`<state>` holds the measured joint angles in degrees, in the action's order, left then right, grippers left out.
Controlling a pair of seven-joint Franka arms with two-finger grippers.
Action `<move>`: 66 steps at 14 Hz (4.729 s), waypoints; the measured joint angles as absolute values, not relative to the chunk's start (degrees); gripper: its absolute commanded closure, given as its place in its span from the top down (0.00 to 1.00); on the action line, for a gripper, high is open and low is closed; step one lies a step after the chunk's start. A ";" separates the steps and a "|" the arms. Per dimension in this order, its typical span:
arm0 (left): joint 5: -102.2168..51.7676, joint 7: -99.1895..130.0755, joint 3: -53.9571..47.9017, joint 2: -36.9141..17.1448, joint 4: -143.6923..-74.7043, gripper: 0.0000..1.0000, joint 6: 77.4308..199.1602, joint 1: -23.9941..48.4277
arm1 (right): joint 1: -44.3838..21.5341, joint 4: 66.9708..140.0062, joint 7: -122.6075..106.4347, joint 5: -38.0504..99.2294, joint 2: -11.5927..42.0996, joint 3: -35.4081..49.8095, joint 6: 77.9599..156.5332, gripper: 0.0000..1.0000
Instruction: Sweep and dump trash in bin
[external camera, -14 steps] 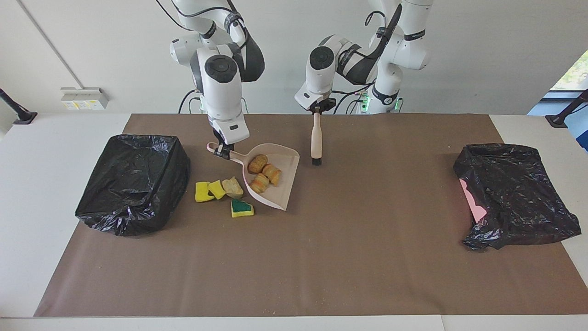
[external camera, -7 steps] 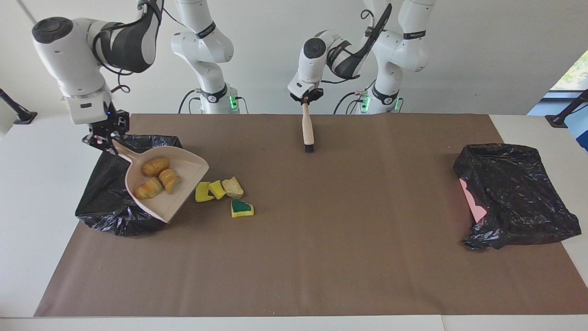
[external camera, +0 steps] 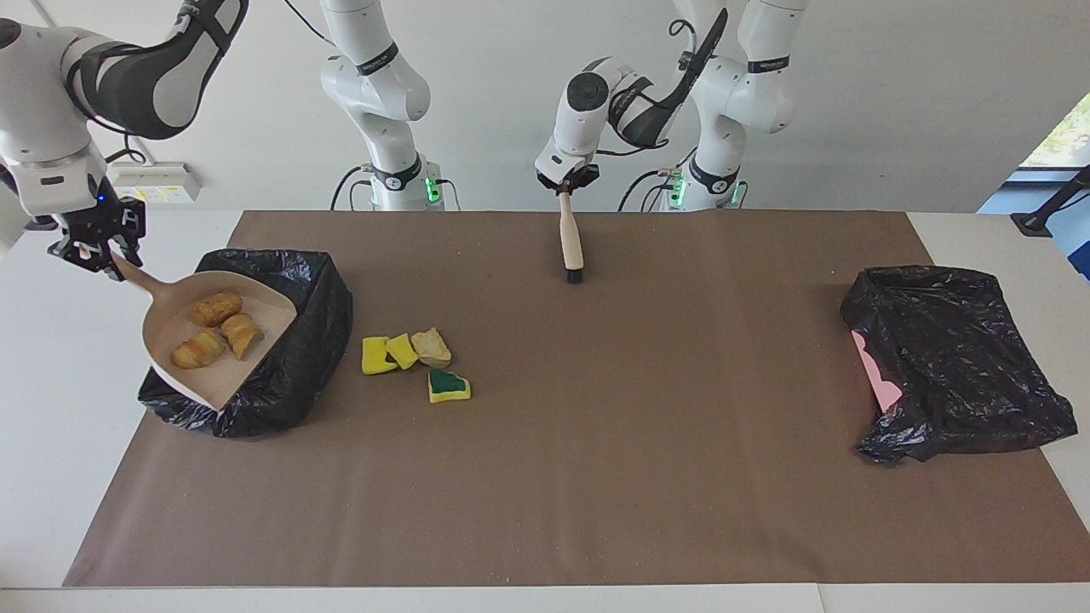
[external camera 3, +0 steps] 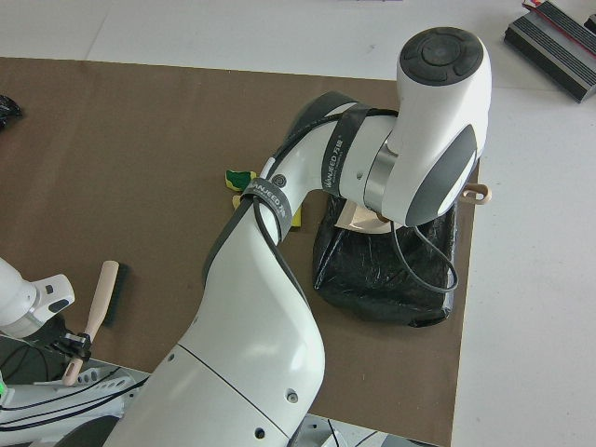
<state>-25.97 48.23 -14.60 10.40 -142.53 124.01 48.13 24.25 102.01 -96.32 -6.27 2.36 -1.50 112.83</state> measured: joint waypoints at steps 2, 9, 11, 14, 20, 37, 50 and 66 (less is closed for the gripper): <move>-25.96 46.35 -14.27 10.19 -142.35 1.00 124.16 46.32 | 24.07 102.13 -98.41 -8.07 2.41 -1.12 112.69 0.00; -13.26 36.75 -13.41 8.26 -129.81 1.00 114.19 34.08 | 22.30 101.97 -108.05 -13.88 1.53 0.33 112.74 0.00; -11.82 31.64 -13.25 8.33 -123.92 1.00 109.24 28.85 | 20.81 101.76 -109.43 -15.18 0.03 0.47 112.74 0.00; -7.76 21.75 -12.91 8.32 -114.22 1.00 101.65 19.74 | 20.34 101.01 -110.79 -16.06 -2.39 0.61 111.68 0.00; -3.61 11.10 -12.82 7.87 -104.47 1.00 97.65 9.66 | 20.03 99.71 -110.88 -18.35 -4.10 3.34 108.03 0.00; -1.07 -4.99 -2.91 4.68 -88.37 1.00 86.81 6.18 | 19.59 96.96 -70.88 -11.65 -4.83 24.49 101.33 0.00; -1.43 -5.54 2.62 2.54 -84.04 1.00 82.32 8.39 | -3.55 92.35 6.88 -14.55 18.77 32.80 118.63 0.00; -1.43 -2.96 3.77 2.70 -83.97 1.00 80.74 9.40 | -6.44 92.20 40.84 -18.26 31.86 32.48 134.22 1.00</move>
